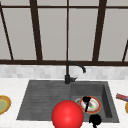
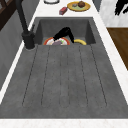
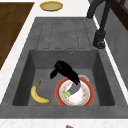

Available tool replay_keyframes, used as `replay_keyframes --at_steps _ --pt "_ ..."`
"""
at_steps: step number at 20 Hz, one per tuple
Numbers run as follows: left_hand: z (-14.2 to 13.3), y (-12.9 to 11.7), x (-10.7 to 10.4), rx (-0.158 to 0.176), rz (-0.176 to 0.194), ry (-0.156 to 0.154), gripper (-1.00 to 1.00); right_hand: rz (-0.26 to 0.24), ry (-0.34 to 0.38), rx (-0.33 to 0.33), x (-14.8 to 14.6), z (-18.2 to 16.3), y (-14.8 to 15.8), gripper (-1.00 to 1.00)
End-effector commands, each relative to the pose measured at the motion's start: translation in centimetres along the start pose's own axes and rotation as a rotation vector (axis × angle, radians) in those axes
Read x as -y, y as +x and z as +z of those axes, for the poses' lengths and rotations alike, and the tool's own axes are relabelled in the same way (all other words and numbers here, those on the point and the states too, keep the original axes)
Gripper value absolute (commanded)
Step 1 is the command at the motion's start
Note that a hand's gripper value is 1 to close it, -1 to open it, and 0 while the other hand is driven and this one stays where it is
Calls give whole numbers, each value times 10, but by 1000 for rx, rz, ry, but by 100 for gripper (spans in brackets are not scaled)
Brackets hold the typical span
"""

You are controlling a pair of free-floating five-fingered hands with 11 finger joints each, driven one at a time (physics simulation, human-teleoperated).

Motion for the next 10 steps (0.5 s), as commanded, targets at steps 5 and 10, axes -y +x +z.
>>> replay_keyframes --at_steps 5,10 --pt "-5 -70 16 -19 53 -15 -100 0 0 0 0 0 0 0" --pt "0 -108 31 6 60 -46 -100 0 0 0 0 0 0 0"
